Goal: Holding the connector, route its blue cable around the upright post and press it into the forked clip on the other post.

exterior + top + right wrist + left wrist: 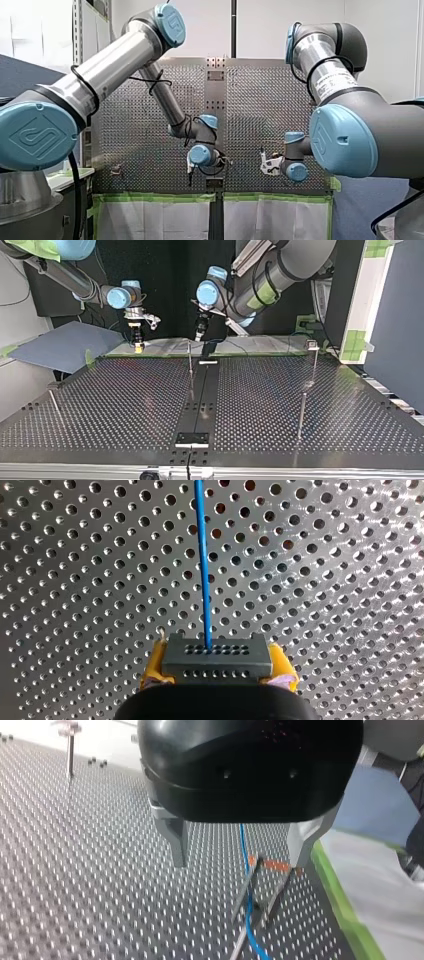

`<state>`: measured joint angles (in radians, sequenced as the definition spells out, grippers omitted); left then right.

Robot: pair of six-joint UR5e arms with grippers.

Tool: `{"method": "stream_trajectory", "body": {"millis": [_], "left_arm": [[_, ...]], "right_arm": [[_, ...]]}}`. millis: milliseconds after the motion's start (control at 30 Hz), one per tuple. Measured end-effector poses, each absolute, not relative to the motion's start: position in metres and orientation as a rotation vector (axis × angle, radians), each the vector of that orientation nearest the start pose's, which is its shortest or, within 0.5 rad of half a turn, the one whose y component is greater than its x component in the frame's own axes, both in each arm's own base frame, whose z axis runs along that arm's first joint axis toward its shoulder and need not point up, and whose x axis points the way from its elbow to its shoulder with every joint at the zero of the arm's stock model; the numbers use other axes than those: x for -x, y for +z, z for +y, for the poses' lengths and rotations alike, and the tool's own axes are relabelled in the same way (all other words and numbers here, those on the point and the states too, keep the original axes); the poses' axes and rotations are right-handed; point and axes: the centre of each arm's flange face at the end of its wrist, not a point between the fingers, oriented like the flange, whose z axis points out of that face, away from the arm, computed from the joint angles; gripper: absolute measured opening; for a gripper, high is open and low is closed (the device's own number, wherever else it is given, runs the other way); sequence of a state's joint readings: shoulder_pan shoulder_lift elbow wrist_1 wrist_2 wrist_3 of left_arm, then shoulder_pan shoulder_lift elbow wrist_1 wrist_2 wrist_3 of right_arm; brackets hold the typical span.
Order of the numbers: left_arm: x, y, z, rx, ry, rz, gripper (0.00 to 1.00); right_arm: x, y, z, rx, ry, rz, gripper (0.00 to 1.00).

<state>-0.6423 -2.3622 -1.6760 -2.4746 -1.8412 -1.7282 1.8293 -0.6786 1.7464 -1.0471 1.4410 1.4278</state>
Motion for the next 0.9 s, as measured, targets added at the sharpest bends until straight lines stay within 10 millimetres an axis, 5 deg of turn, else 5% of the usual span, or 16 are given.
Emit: {"method": "stream_trajectory", "body": {"millis": [367,900], "left_arm": [[-0.389,0.026,-0.456,-0.230,-0.382,1.807,1.00],[-0.416,0.033,-0.469,-0.150,-0.399,1.785,1.00]], "right_arm": [[-0.300,-0.016,-0.558,-1.554,1.388,-0.883,0.00],[-0.304,-0.016,-0.557,-1.561,1.401,-0.874,0.00]]}}
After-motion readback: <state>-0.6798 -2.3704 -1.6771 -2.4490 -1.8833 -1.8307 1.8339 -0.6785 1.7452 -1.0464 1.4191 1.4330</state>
